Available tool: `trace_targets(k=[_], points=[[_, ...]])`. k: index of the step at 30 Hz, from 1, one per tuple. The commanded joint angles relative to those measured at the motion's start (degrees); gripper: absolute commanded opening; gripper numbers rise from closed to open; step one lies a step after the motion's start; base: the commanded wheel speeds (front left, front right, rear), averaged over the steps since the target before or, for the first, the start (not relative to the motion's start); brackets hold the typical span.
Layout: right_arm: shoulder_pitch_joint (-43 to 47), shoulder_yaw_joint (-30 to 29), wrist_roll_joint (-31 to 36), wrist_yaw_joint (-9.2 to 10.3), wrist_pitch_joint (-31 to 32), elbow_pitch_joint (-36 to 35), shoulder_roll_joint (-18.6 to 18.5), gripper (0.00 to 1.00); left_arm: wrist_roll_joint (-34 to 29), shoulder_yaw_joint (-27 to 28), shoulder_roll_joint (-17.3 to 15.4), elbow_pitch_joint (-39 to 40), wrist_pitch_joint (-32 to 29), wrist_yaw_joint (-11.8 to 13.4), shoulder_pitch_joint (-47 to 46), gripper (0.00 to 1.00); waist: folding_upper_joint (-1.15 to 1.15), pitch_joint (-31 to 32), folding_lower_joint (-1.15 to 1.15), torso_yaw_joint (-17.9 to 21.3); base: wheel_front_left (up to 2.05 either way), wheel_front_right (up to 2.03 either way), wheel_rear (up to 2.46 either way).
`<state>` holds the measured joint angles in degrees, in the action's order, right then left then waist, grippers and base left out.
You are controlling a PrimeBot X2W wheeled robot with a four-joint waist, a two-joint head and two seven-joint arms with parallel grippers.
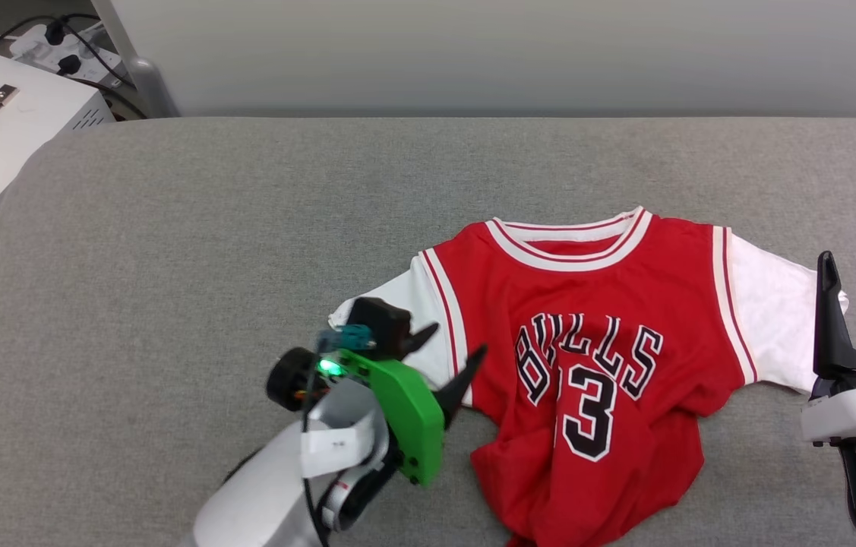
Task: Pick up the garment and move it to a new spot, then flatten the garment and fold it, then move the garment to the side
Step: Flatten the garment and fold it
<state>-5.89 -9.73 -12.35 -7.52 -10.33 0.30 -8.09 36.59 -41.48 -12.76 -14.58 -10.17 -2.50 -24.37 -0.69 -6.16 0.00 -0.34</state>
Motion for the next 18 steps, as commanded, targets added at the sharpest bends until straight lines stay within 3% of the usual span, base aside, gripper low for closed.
trace_targets(k=[1, 2, 8, 13, 18], points=[[0.48, -0.14, -0.28, 0.03, -0.07, -0.39, -0.37, 1.0, -0.95, 1.64, -1.3, 0.57, 2.61, 0.73, -0.04, 1.0, 0.69, 0.66, 0.0, -0.72, 0.0, 0.0, 0.0], [0.45, -0.34, -0.33, 0.03, 0.06, -1.08, -0.71, 1.0, -2.04, 5.37, -3.71, 1.97, 10.43, 1.67, 0.68, 1.0, 0.69, 1.07, 0.0, -1.33, 0.0, 0.0, 0.0], [1.18, -0.19, -0.29, 0.03, 0.32, -2.41, -0.69, 1.0, -2.09, 12.62, -7.35, 1.65, 23.17, 3.39, 5.25, 1.0, 0.69, 1.43, 0.0, -2.17, 0.0, 0.0, 0.0], [2.8, -0.01, -0.28, 0.03, -0.09, -3.09, -0.63, 1.0, -3.31, 17.64, -7.73, 3.96, 25.08, 3.14, 9.99, 1.0, 0.69, 1.53, 0.0, -2.63, 0.0, 0.0, 0.0], [3.94, 0.23, -0.16, 0.03, -0.68, -3.37, 0.02, 1.0, -6.06, 24.04, -4.38, 8.24, 25.14, 1.36, 15.02, 1.0, 0.69, 1.57, 0.0, -2.47, 0.0, 0.0, 0.0]])
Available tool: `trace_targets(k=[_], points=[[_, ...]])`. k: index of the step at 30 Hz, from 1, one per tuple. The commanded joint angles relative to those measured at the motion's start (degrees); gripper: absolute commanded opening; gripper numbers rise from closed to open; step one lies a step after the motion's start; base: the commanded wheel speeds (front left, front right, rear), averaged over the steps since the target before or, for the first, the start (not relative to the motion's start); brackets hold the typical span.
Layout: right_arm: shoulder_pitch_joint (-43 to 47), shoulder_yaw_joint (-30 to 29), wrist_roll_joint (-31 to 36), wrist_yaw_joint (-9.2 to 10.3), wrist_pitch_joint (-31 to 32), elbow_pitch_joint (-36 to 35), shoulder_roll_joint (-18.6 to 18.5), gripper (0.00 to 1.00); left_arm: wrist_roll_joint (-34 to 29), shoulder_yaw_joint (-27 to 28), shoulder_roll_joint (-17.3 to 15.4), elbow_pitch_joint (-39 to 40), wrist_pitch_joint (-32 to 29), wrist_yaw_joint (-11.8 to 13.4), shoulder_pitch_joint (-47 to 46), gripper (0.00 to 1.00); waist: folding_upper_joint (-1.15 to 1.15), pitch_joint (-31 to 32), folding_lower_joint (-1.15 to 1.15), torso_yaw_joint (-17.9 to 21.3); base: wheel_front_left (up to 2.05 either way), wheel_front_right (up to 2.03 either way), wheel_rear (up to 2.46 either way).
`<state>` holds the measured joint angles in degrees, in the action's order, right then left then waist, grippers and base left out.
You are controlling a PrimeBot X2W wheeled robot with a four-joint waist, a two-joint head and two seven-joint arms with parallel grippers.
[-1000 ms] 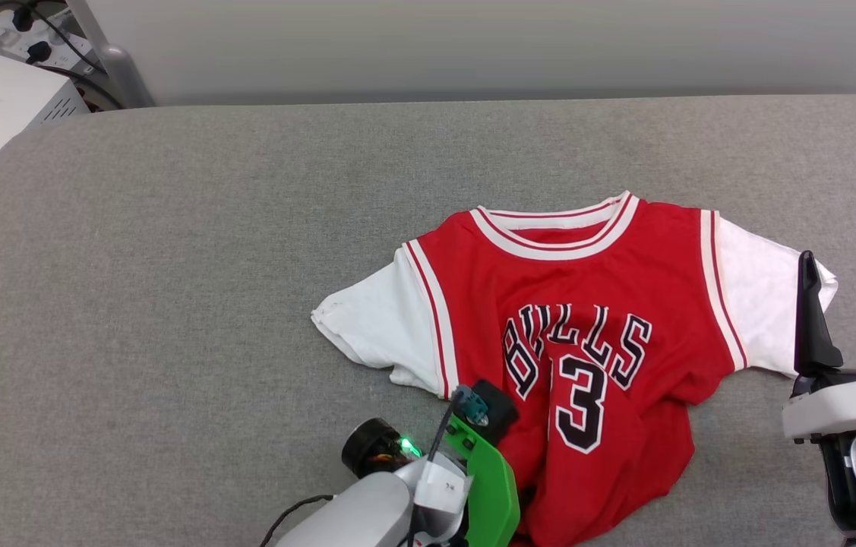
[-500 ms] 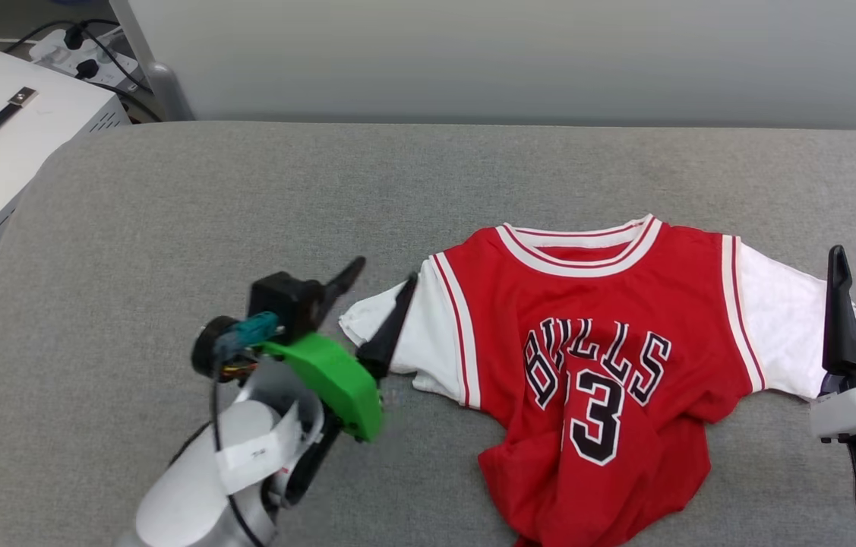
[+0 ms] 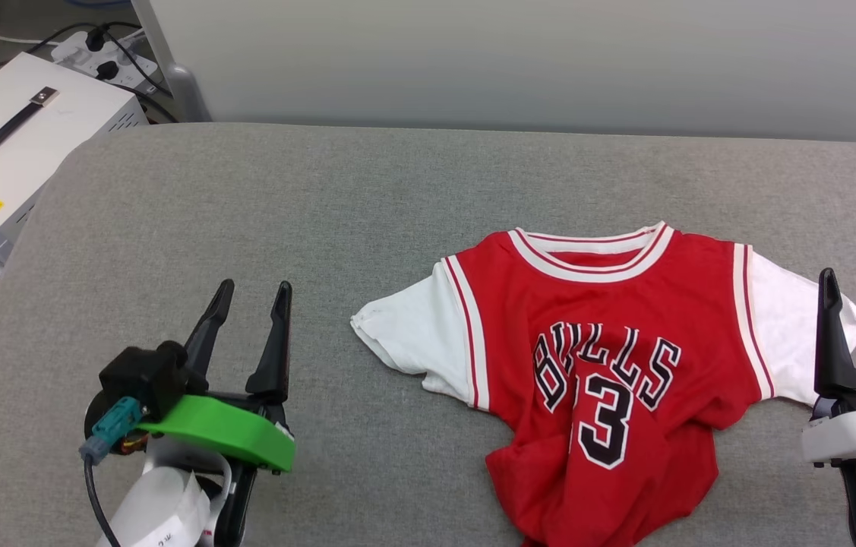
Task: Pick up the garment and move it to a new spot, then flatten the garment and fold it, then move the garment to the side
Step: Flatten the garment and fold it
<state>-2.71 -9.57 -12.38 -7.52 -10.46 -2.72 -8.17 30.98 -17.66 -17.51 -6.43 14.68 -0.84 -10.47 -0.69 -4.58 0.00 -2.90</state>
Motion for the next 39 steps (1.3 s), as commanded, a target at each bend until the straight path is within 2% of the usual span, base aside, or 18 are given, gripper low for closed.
trace_targets(k=[1, 6, 10, 14, 18, 21, 25, 29, 33, 39], points=[[0.88, 0.27, -0.11, 0.03, -0.63, -0.37, 0.23, 1.0, -1.06, 1.26, 1.15, 0.41, 0.29, -0.8, 2.18, 1.0, 0.69, -0.03, 0.0, 0.2, 0.0, 0.0, 0.0], [0.76, 1.17, -0.44, 0.03, -0.81, -0.54, 0.36, 1.0, -2.38, 2.78, 2.82, -0.7, 0.3, -3.51, 3.96, 1.0, 0.69, -1.1, 0.0, 0.97, 0.0, 0.0, 0.0], [0.13, 1.87, -0.46, 0.03, -0.72, -1.04, 0.09, 1.0, -1.8, 1.07, 1.46, -2.96, -2.06, -5.02, 1.09, 1.0, 0.69, -3.21, 0.0, 1.76, 0.0, 0.0, 0.0], [-1.27, 2.46, -0.17, 0.03, -0.54, -2.25, 0.02, 1.0, 0.86, -1.51, -1.05, -3.13, -10.92, -6.04, -4.38, 1.0, 0.69, -6.85, 0.0, 2.82, 0.0, 0.0, 0.0], [-2.61, 3.01, 0.4, 0.03, -0.41, -2.88, 0.16, 1.0, 5.24, -4.05, -4.0, -3.58, -23.31, -6.44, -10.64, 1.0, 0.69, -9.89, 0.0, 3.98, 0.0, 0.0, 0.0], [-3.79, 3.03, 0.5, 0.03, -0.63, -3.01, 0.43, 1.0, 11.66, -4.72, -5.01, -4.65, -34.49, -6.54, -15.54, 1.0, 0.69, -12.03, 0.0, 4.84, 0.0, 0.0, 0.0], [-5.02, 3.66, 0.64, 0.03, -1.1, -2.44, 0.92, 1.0, 16.61, -6.06, -7.96, -6.16, -48.96, -6.45, -21.5, 1.0, 0.69, -14.05, 0.0, 5.95, 0.0, 0.0, 0.0], [-6.35, 4.12, 0.53, 0.03, -1.76, -1.68, 1.15, 1.0, 19.94, -6.69, -9.06, -7.65, -58.85, -5.65, -25.82, 1.0, 0.69, -15.68, 0.0, 6.85, 0.0, 0.0, 0.0], [-7.26, 4.23, 0.33, 0.03, -2.35, -0.85, 1.19, 1.0, 20.7, -8.06, -10.2, -8.72, -64.64, -5.39, -28.02, 1.0, 0.69, -16.62, 0.0, 7.52, 0.0, 0.0, 0.0], [-8.2, 4.38, 0.16, 0.03, -3.0, -0.32, 1.16, 1.0, 17.14, -10.36, -11.43, -11.08, -65.09, -5.38, -29.55, 1.0, 0.69, -17.87, 0.0, 8.08, 0.0, 0.0, 0.0]])
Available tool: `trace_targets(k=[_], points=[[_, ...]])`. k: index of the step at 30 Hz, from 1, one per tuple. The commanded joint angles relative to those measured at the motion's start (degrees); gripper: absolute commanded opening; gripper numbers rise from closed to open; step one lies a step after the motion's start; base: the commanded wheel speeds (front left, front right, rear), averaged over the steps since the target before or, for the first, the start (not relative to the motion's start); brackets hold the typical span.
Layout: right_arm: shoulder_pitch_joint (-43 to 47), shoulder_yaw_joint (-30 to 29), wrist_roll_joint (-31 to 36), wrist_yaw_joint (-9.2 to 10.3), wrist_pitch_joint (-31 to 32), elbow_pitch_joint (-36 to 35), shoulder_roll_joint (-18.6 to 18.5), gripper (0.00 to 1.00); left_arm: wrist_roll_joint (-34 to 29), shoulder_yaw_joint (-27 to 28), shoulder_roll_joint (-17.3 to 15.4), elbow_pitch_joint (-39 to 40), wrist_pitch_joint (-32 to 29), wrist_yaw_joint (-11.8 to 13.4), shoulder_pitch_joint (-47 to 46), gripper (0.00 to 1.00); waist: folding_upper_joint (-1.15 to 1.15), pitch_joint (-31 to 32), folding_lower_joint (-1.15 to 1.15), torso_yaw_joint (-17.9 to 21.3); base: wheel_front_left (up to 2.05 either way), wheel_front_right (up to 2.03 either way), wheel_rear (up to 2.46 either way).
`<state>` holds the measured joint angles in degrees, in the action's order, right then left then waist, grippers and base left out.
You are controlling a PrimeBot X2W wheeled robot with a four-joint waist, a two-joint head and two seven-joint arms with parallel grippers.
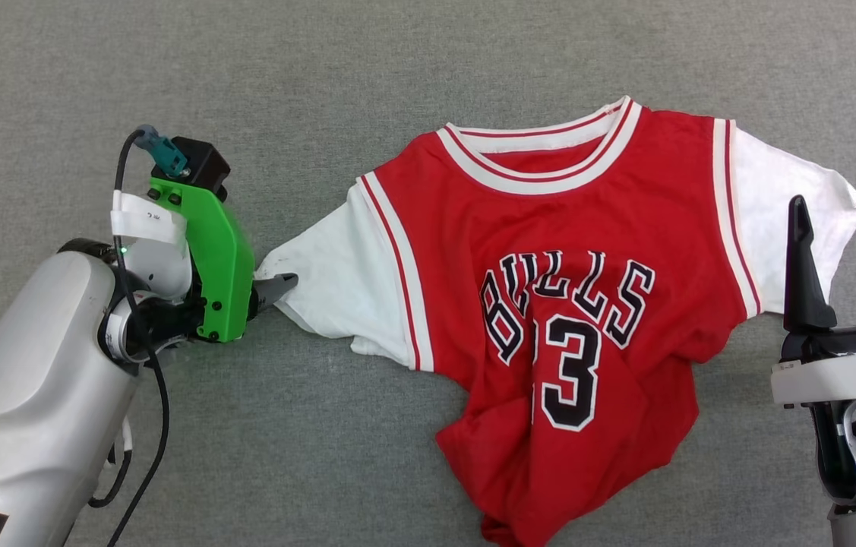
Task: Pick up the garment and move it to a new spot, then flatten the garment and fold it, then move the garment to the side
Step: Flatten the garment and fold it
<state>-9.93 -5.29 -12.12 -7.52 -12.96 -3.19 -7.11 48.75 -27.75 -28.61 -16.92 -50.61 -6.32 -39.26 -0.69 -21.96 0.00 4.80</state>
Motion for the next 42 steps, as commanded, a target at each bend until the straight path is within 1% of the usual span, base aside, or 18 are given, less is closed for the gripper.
trace_targets(k=[1, 4, 7, 8, 9, 13, 16, 20, 24, 26, 28, 30, 32, 34, 38, 40, 42], points=[[-1.11, 0.13, -0.12, 0.03, -0.59, 0.19, 0.1, 1.0, -1.28, -0.6, -0.29, -1.1, 0.69, 0.1, -0.89, 1.0, 0.69, -0.73, 0.0, 0.44, 0.0, 0.0, 0.0], [-1.41, 0.22, -0.1, 0.03, -0.77, 0.4, 0.14, 1.0, -3.56, -1.88, -0.47, -2.91, 2.04, 0.04, -1.17, 1.0, 0.69, -1.19, 0.0, 0.48, 0.0, 0.0, 0.0], [-1.63, 0.34, -0.03, 0.03, -0.92, 0.65, 0.15, 1.0, -4.61, -4.09, -0.44, -4.57, 1.48, -0.3, -0.79, 1.0, 0.69, -1.41, 0.0, 0.47, 0.0, 0.0, 0.0], [-1.68, 0.36, -0.02, 0.03, -0.95, 0.71, 0.13, 1.0, -4.61, -4.71, -0.34, -4.73, 1.31, -0.42, -0.61, 0.48, 0.69, -1.42, 0.0, 0.45, 0.0, 0.0, 0.0], [-1.74, 0.35, -0.01, 0.03, -0.98, 0.78, 0.09, 1.0, -4.66, -5.45, -0.24, -4.8, 1.31, -0.56, -0.38, 0.0, 0.69, -1.4, 0.0, 0.4, 0.0, 0.0, 0.0], [-2.01, 0.06, -0.08, 0.03, -1.03, 1.19, -0.32, 1.0, -4.39, -7.75, -0.03, -5.07, 1.23, -0.87, 0.64, 0.0, 0.69, -0.91, 0.0, 0.06, 0.0, 0.0, 0.0], [-2.17, -0.04, 0.01, 0.03, -1.01, 1.4, -0.59, 1.0, -3.78, -8.02, 0.3, -5.69, 2.45, -0.96, 1.02, 0.0, 0.69, -0.19, 0.0, -0.24, 0.0, 0.0, 0.0], [-2.23, -0.16, 0.11, 0.03, -0.8, 1.62, -0.86, 1.0, -3.14, -6.32, 0.49, -6.48, 6.39, -0.96, 0.3, 0.0, 0.69, 1.41, 0.0, -0.71, 0.0, 0.0, 0.0], [-2.17, -0.35, 0.11, 0.03, 0.0, 1.82, -1.69, 1.0, -2.9, -3.23, 0.12, -6.62, 12.04, -0.62, -1.01, 0.0, 0.69, 3.3, 0.0, -1.16, 0.0, 0.0, 0.0], [-2.19, -0.48, 0.02, 0.03, 1.12, 1.84, -2.58, 1.0, -3.07, -1.89, -0.3, -5.9, 14.75, -0.36, -1.43, 0.0, 0.69, 4.12, 0.0, -1.44, 0.0, 0.0, 0.0], [-2.24, -0.72, -0.34, 0.03, 3.58, 2.02, -3.88, 1.0, -3.33, -0.79, -0.91, -4.52, 17.0, -0.11, -1.57, 0.0, 0.69, 4.76, 0.0, -1.82, 0.0, 0.0, 0.0], [-2.46, -0.66, -0.75, 0.03, 7.62, 2.2, -5.6, 1.0, -3.82, 0.41, -1.81, -2.5, 19.49, 0.37, -1.39, 0.0, 0.69, 5.11, 0.0, -2.16, 0.0, 0.0, 0.0], [-2.68, -0.69, -1.28, 0.03, 13.83, 2.61, -7.23, 1.0, -4.28, 1.35, -2.77, 0.13, 21.42, 0.97, -0.57, 0.0, 0.69, 5.12, 0.0, -2.56, 0.0, 0.0, 0.0], [-3.38, -0.29, -2.57, 0.03, 22.0, 3.25, -9.75, 1.0, -4.12, 2.19, -3.63, 3.9, 22.29, 1.94, 1.11, 0.0, 0.69, 4.72, 0.0, -3.01, 0.0, 0.0, 0.0], [-6.4, -0.17, -5.39, 0.03, 35.29, 4.69, -15.15, 1.0, -3.64, 2.53, -6.07, 12.8, 20.55, 3.85, 5.37, 0.0, 0.69, 3.1, 0.0, -4.05, 0.0, 0.0, 0.0], [-8.28, 0.74, -6.32, 0.03, 40.95, 5.62, -18.13, 1.0, -3.72, 2.62, -7.29, 17.49, 19.52, 5.05, 7.22, 0.0, 0.69, 2.05, 0.0, -4.68, 0.0, 0.0, 0.0], [-10.53, 1.31, -7.24, 0.03, 45.41, 6.59, -20.19, 1.0, -3.84, 2.91, -8.24, 21.73, 18.81, 6.36, 8.66, 0.0, 0.69, 0.95, 0.0, -5.29, 0.0, 0.0, 0.0]])
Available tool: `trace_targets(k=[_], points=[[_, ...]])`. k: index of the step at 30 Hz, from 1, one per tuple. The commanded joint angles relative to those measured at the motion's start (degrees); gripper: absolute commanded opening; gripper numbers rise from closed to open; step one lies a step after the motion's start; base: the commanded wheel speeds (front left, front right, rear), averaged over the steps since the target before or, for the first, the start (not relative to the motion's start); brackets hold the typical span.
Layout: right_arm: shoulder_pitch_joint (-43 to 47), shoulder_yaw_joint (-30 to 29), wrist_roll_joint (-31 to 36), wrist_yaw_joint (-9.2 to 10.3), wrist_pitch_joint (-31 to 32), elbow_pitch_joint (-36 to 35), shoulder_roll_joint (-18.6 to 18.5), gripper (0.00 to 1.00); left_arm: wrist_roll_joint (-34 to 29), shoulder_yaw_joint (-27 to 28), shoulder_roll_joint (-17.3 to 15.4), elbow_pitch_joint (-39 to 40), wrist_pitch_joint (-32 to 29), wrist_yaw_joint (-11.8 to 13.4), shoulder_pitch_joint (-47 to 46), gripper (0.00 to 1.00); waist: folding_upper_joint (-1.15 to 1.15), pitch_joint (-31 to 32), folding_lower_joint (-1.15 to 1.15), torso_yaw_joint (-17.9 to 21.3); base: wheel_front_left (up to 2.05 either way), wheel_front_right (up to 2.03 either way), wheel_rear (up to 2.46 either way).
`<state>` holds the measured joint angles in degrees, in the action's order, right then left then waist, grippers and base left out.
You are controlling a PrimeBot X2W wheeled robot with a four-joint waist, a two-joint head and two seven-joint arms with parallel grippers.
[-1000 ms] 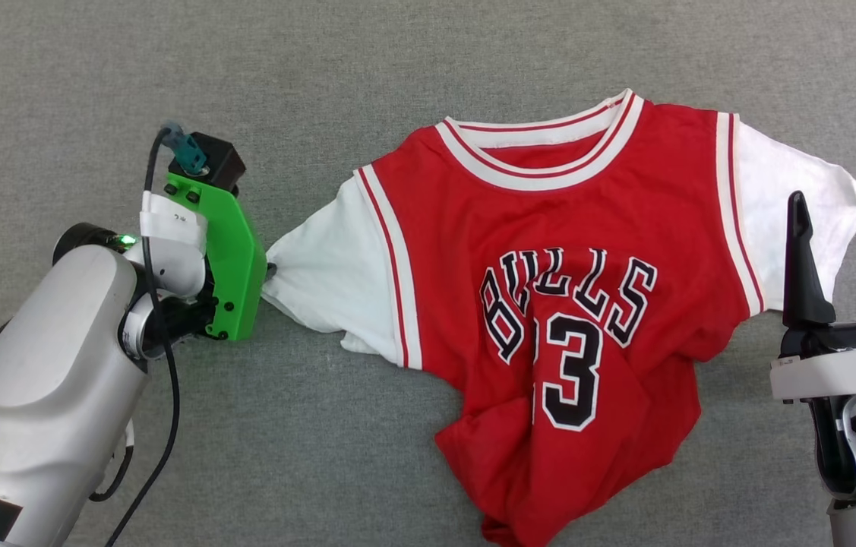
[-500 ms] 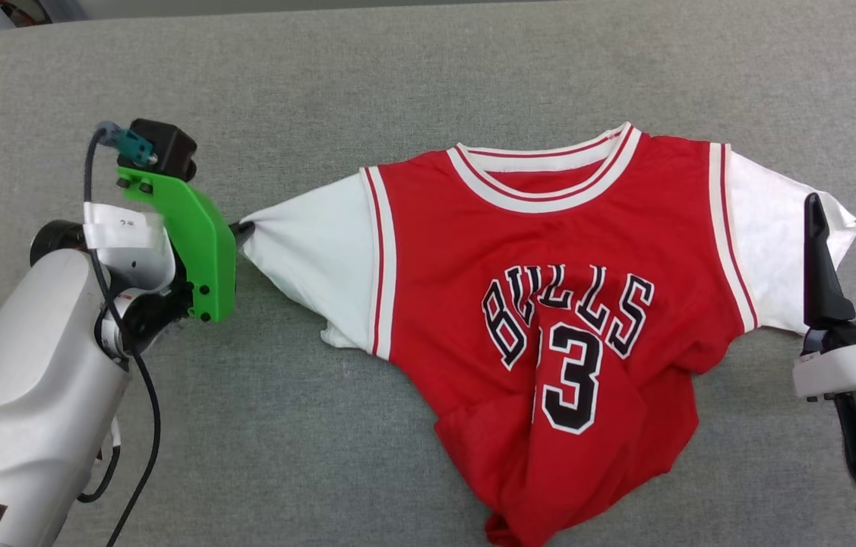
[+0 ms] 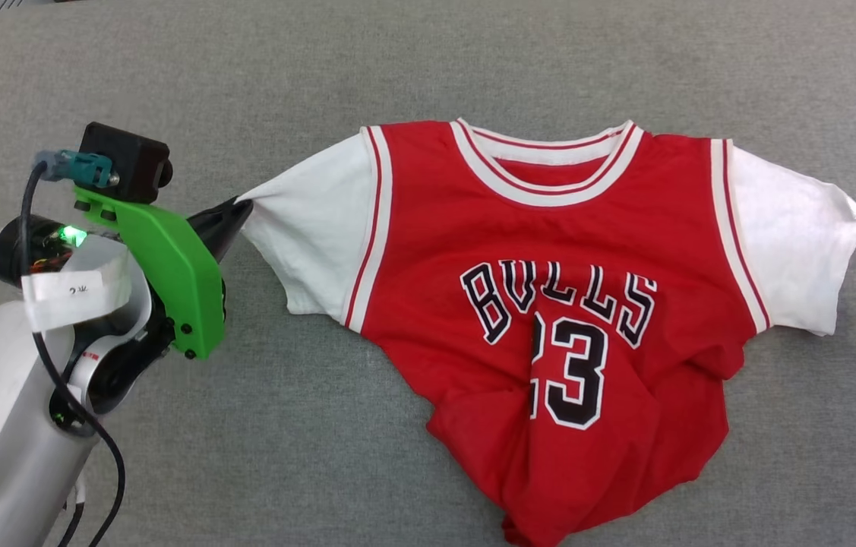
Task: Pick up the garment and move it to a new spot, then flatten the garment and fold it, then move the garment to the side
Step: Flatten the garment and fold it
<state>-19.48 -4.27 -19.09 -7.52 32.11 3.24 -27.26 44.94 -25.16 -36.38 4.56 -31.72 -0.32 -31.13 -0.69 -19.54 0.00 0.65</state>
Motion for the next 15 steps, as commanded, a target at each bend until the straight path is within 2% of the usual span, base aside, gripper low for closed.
trace_targets(k=[1, 4, 6, 15], points=[[-1.97, 0.46, -0.45, 0.03, 2.02, 0.67, -0.74, 1.0, -0.08, 0.46, -0.86, 1.91, -0.35, 0.84, 1.03, 0.0, 0.69, -1.92, 0.0, -1.39, 0.0, 0.0, 0.0], [-4.76, 2.04, -1.83, 0.03, 8.39, 3.06, -2.27, 1.0, -0.32, 0.81, -1.95, 6.86, -1.09, 2.21, 2.42, 0.0, 0.69, -3.18, 0.0, -2.3, 0.0, 0.0, 0.0], [-6.38, 3.27, -1.77, 0.03, 10.07, 3.97, -4.11, 1.0, -0.69, 0.75, -2.39, 9.6, -1.55, 2.97, 3.01, 0.0, 0.69, -4.07, 0.0, -3.03, 0.0, 0.0, 0.0], [-10.38, 6.89, -0.27, 0.03, 8.9, 11.59, -7.27, 1.0, -1.81, -0.31, -2.19, 14.84, -2.12, 4.4, 3.81, 0.0, 0.69, -6.08, 0.0, -5.41, 0.0, 0.0, 0.0]])
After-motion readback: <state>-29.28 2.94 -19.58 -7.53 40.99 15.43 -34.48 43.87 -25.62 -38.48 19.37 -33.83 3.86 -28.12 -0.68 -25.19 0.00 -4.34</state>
